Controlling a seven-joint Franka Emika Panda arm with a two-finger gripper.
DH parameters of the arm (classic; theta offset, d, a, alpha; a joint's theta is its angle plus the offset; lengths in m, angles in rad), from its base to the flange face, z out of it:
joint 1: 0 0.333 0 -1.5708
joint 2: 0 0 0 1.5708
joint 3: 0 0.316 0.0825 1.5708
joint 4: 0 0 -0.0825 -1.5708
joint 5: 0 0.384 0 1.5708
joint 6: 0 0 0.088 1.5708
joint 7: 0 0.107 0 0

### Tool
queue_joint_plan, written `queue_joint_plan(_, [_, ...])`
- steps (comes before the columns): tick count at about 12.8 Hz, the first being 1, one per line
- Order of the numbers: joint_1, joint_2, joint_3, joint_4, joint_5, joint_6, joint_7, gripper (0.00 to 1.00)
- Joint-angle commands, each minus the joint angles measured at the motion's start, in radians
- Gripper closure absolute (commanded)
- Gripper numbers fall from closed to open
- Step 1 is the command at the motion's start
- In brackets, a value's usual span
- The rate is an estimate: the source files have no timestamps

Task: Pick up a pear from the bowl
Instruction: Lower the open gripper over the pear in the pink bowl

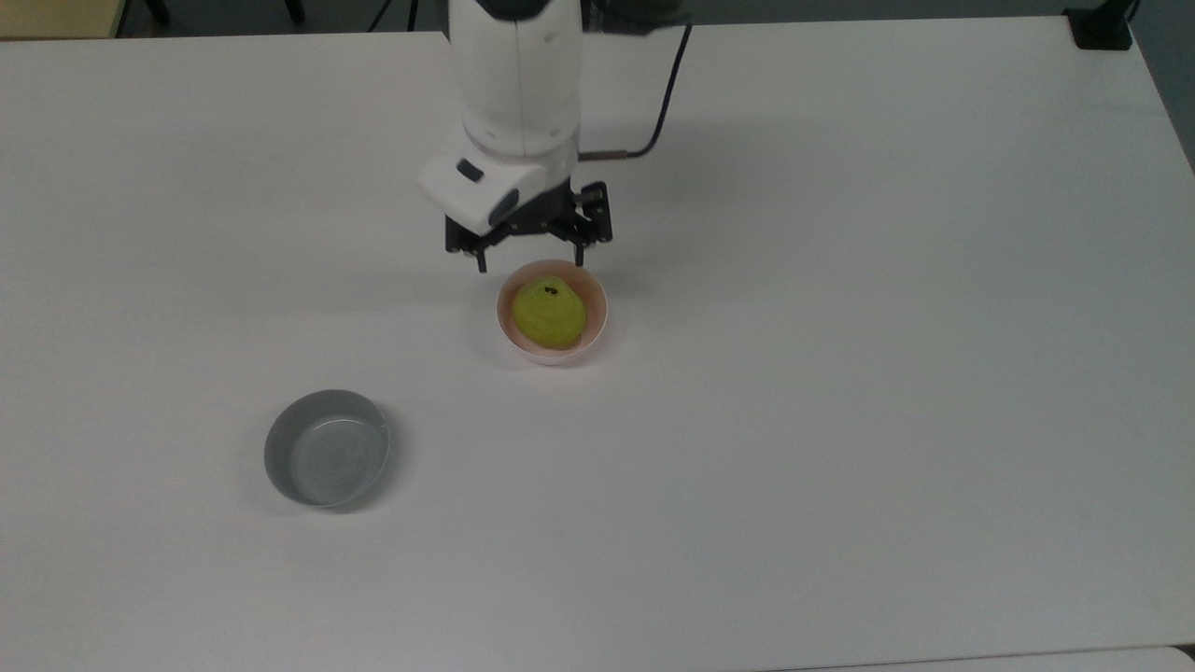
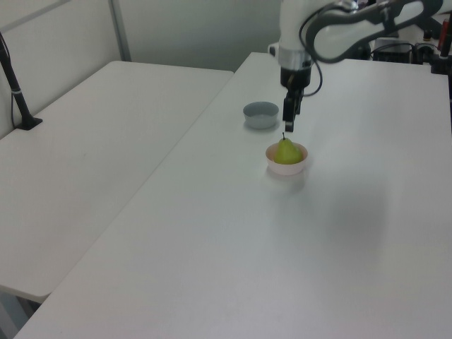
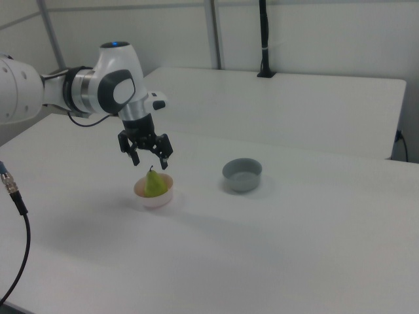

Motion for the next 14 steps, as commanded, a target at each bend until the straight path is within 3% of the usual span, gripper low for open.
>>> queue_joint_plan(1, [0.024, 0.075, -0.001, 0.011, -0.008, 0.069, 0.011, 0.0])
queue_joint_plan(4, [0.021, 0.104, -0.001, 0.009, -0.05, 0.07, 0.003, 0.0])
queue_joint_plan(6, [0.019, 0.117, -0.001, 0.008, -0.051, 0.087, 0.002, 0.07])
queue_joint_plan(13, [0.024, 0.138, -0.001, 0.005, -0.054, 0.105, 0.005, 0.07])
queue_joint_plan(14, [0.024, 0.138, -0.001, 0.005, -0.054, 0.105, 0.002, 0.15])
